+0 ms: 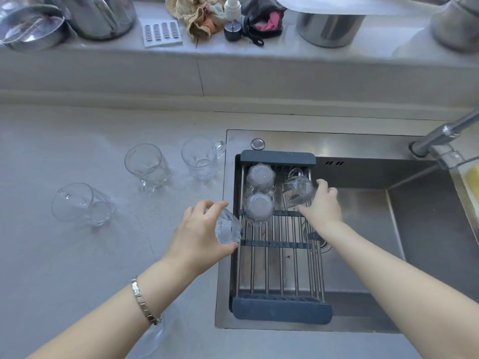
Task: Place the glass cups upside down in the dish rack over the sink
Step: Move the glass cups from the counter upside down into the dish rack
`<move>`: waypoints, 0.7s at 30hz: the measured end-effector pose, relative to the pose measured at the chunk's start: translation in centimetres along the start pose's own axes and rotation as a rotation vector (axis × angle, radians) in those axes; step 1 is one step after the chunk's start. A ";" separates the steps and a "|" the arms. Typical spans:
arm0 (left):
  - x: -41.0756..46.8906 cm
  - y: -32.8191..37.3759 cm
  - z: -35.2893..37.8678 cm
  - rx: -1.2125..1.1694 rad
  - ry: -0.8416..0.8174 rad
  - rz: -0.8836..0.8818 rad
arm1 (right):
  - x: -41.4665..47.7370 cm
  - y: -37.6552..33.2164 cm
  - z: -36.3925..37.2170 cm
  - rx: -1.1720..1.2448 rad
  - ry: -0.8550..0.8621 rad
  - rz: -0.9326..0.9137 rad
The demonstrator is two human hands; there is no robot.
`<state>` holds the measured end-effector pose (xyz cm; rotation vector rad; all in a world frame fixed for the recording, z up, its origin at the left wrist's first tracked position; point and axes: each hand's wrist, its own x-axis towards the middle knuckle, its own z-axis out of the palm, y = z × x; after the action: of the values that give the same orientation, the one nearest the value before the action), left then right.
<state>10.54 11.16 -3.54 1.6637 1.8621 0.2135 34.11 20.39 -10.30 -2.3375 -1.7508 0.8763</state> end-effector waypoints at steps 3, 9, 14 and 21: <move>0.4 0.3 0.0 0.005 0.004 0.012 | 1.5 0.0 0.2 0.066 -0.121 -0.020; 1.0 0.6 -0.4 0.017 0.019 0.030 | 2.1 -2.1 1.8 0.064 0.031 0.010; 1.2 0.4 -0.4 0.010 0.022 0.022 | 2.3 -3.5 2.6 0.171 0.141 0.139; 1.0 0.6 -0.5 -0.004 0.033 0.020 | 0.7 -4.1 2.2 0.393 0.016 0.146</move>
<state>10.76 12.33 -3.20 1.6867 1.8684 0.2547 29.68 21.84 -10.73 -2.2174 -1.2702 1.1030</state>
